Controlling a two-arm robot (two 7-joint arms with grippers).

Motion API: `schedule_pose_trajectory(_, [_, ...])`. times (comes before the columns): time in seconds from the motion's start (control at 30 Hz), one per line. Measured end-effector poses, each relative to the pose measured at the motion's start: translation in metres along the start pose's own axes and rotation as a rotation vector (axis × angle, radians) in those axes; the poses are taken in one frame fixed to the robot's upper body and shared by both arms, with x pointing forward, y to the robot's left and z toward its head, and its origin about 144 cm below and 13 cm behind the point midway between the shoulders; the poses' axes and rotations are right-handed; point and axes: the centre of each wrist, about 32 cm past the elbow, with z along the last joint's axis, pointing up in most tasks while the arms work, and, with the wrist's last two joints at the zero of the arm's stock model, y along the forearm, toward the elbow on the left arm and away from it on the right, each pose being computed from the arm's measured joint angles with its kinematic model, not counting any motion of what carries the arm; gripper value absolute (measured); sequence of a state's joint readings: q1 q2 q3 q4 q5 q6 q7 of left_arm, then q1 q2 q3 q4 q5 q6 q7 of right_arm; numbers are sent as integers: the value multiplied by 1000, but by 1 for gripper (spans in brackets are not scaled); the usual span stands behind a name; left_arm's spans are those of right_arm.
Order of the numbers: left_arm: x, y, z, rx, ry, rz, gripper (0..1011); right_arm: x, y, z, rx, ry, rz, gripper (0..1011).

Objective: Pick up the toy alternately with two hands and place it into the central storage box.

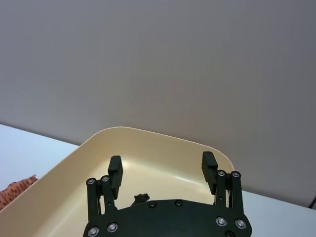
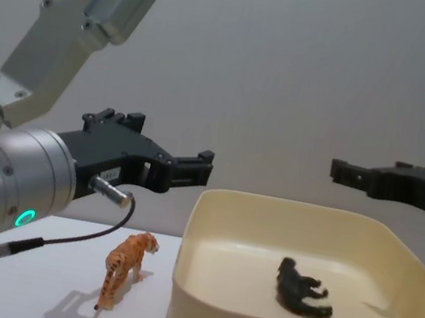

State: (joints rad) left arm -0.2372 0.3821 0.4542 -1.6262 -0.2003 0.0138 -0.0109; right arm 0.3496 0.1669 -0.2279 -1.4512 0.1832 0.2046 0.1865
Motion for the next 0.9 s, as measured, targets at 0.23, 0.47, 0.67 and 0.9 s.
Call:
schedule_pose_trajectory(0.23, [0, 0, 0, 0, 0, 0, 1001, 11, -14, -3, 1, -5, -53, 1001])
schedule_pose_trajectory(0.47, [0, 0, 0, 0, 0, 0, 1002, 28, -38, -8, -5, -7, -140, 1001])
schedule_pose_trajectory(0.67, [0, 0, 0, 0, 0, 0, 1001, 42, -57, -14, -16, -10, -214, 1001])
schedule_pose_trajectory(0.9, [0, 0, 0, 0, 0, 0, 1001, 61, -85, -23, -46, -26, -311, 1001])
